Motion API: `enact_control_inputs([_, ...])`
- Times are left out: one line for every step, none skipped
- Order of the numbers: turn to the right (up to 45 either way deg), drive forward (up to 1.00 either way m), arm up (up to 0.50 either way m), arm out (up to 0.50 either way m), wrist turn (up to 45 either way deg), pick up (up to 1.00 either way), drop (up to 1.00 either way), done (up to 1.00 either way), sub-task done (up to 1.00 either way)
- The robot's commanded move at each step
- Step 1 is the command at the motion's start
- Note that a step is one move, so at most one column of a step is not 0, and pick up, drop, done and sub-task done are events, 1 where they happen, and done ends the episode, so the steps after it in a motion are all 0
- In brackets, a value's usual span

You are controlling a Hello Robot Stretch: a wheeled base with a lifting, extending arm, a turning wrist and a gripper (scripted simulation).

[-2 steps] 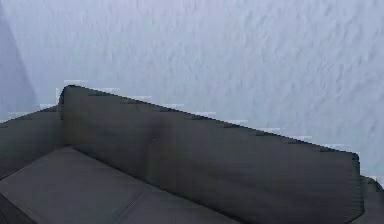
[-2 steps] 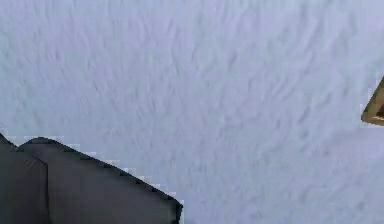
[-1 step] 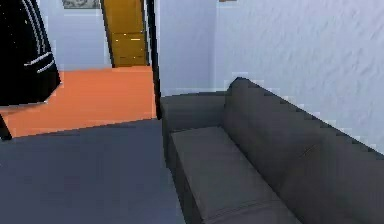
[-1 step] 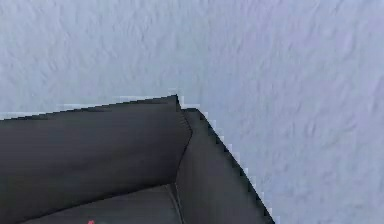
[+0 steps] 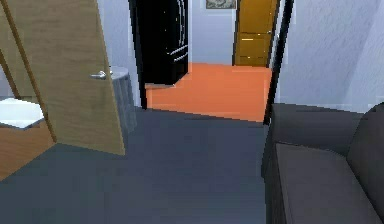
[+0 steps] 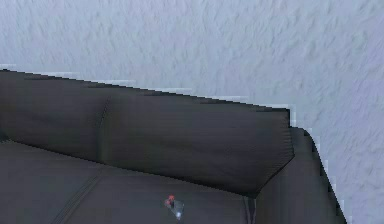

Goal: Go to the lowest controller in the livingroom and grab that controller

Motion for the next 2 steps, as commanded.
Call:
enact_control_inputs([0.0, 0.00, 0.50, 0.00, 0.0, 0.00, 0.00, 0.00, 0.00])
enact_control_inputs([0.0, 0.00, 0.02, 0.00, 0.0, 0.00, 0.00, 0.00, 0.00])
